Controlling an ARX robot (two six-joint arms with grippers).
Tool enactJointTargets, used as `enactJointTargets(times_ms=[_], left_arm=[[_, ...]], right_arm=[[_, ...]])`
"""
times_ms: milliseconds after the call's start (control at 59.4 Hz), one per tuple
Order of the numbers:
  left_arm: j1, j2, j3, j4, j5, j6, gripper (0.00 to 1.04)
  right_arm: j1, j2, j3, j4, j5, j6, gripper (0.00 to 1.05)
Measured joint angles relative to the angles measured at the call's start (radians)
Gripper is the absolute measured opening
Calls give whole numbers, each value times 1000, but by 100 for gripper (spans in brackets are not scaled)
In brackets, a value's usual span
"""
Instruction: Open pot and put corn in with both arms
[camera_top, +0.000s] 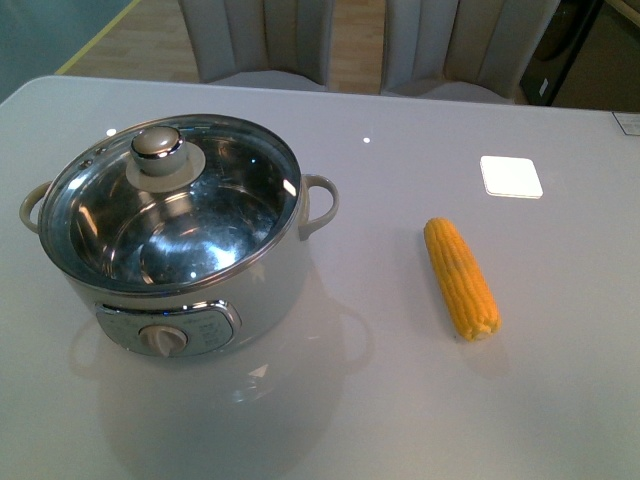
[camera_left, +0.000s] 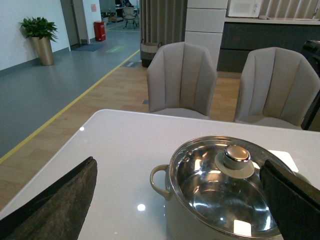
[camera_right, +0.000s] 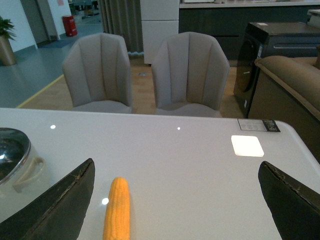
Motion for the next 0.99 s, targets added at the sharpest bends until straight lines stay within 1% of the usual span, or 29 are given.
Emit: enactJointTargets(times_ms=[606, 623, 674, 724, 758, 910, 994], left_arm=[[0, 0, 0, 0, 1, 0, 98], [2, 2, 0, -5, 8, -2, 98], [28, 49, 43, -124, 106, -44, 98], [38, 98, 67, -185, 150, -77, 98], [40, 115, 72, -191, 160, -90, 98], [46, 186, 120, -134, 213, -122, 98], [75, 326, 142, 6, 267, -114, 98]], right_arm=[[0, 0, 0, 0, 0, 0, 96], [0, 0, 0, 0, 0, 0, 96], [0, 0, 0, 0, 0, 0, 96], [0, 0, 0, 0, -1, 0, 96], [0, 0, 0, 0, -1, 0, 96], [0, 0, 0, 0, 0, 0, 96], [0, 0, 0, 0, 0, 0, 96]])
